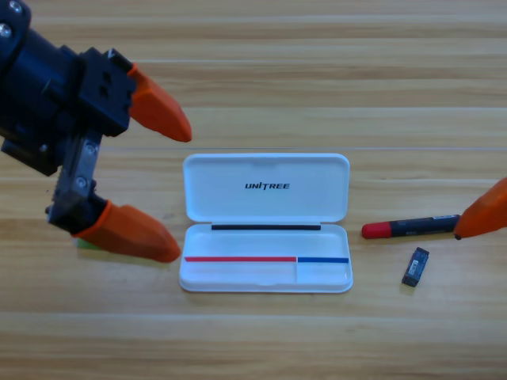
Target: Clean up eraser and pencils
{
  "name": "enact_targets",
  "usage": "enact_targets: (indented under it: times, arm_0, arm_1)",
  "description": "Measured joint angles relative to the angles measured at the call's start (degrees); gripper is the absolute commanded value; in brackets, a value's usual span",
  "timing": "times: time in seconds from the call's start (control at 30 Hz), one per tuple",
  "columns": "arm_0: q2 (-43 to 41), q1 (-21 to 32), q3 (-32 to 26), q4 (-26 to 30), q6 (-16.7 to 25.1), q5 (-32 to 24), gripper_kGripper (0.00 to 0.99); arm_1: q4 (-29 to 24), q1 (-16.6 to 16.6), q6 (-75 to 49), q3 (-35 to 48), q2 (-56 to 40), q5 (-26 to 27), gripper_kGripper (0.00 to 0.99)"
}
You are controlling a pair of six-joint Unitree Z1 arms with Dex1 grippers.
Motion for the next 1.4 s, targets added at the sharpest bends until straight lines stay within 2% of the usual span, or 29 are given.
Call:
enact_targets:
  times: [0.33, 0.53, 0.67, 0.77, 0.83, 0.93, 1.07, 1.3, 1.4]
  arm_0:
    - [-0.02, 0.00, 0.00, 0.07, 0.00, 1.06, 0.990]
    - [0.01, 0.00, 0.00, 1.20, 0.33, 2.13, 0.990]
    - [0.01, -0.01, 0.00, 1.22, 0.40, 4.08, 0.990]
    - [0.00, -0.01, -0.08, 2.12, 1.53, 6.83, 0.989]
    - [0.00, -0.02, -0.37, 3.07, 2.64, 8.99, 0.989]
    - [0.00, 0.18, -2.82, 4.14, 5.30, 13.64, 0.989]
    - [0.09, 4.75, -7.60, 6.96, 12.54, 14.06, 0.989]
    - [5.19, 17.48, -10.00, 11.16, 23.78, 15.69, 0.989]
    - [9.06, 21.60, -9.96, 12.12, 26.09, 15.69, 0.988]
  arm_1:
    - [-0.22, 0.00, 1.33, 0.33, 0.00, 0.00, 0.990]
    - [-0.26, -0.63, 6.23, 0.33, 0.00, -0.10, 0.990]
    - [-0.27, -3.97, 13.01, 0.33, 0.00, -0.45, 0.988]
    - [-0.03, -8.16, 19.70, 0.33, 0.00, -0.52, 0.985]
    - [0.03, -10.15, 25.99, 0.33, 0.00, -2.45, 0.985]
    - [0.04, -11.87, 34.27, 0.37, 0.07, -9.15, 0.980]
    - [1.86, -12.93, 42.52, 0.59, 0.44, -17.12, 0.979]
    - [4.89, -13.30, 50.84, 0.58, 6.27, -21.72, 0.988]
    - [5.89, -13.22, 62.22, 0.52, 11.15, -22.23, 0.989]
